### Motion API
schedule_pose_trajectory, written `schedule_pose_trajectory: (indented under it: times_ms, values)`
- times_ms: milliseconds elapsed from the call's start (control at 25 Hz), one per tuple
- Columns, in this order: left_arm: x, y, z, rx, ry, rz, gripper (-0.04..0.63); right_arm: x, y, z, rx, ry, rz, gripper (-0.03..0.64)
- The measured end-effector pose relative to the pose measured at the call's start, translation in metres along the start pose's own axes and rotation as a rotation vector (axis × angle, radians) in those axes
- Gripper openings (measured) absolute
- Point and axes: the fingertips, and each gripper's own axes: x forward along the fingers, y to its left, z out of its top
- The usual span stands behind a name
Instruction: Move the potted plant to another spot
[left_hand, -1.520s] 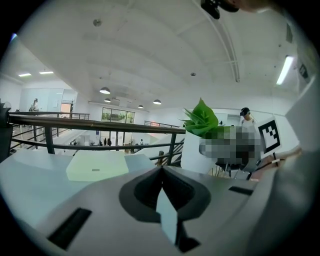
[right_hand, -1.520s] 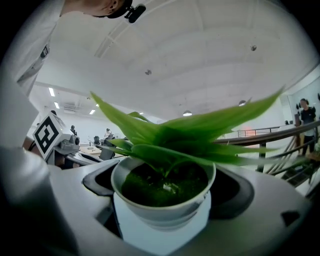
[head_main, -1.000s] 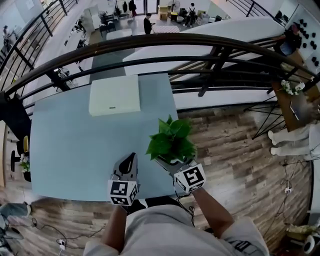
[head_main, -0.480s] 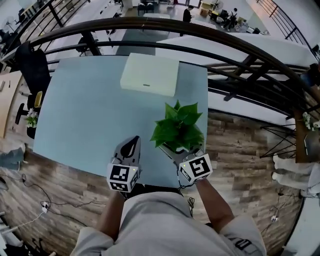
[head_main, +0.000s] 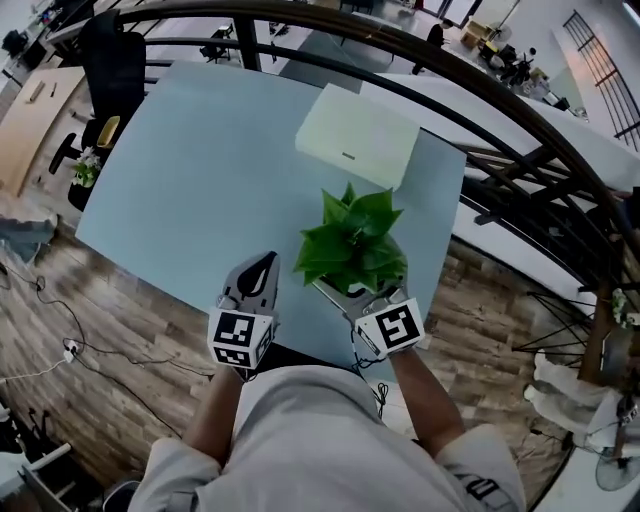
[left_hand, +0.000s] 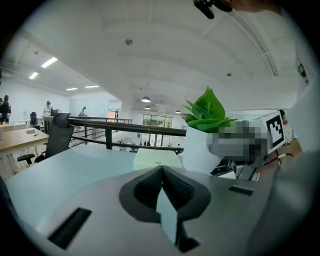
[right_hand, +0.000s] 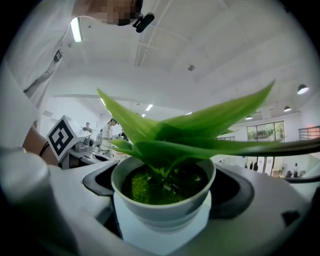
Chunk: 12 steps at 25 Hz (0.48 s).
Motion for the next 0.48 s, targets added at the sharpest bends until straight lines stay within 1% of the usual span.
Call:
schedule_pose_trajectory:
  times_ms: [200,480]
  values:
    - [-0.012,0.024,-0.005,-0.028,0.002,0.053,0.012,0.021,0.016,0.002,-0.005,0.015,0.066,0.546]
    - [-0.023,0.053,-0.015,-0.065,0.011,0.098,0.012,0.050,0.037,0.002,-0.012,0.047,0.135,0.546]
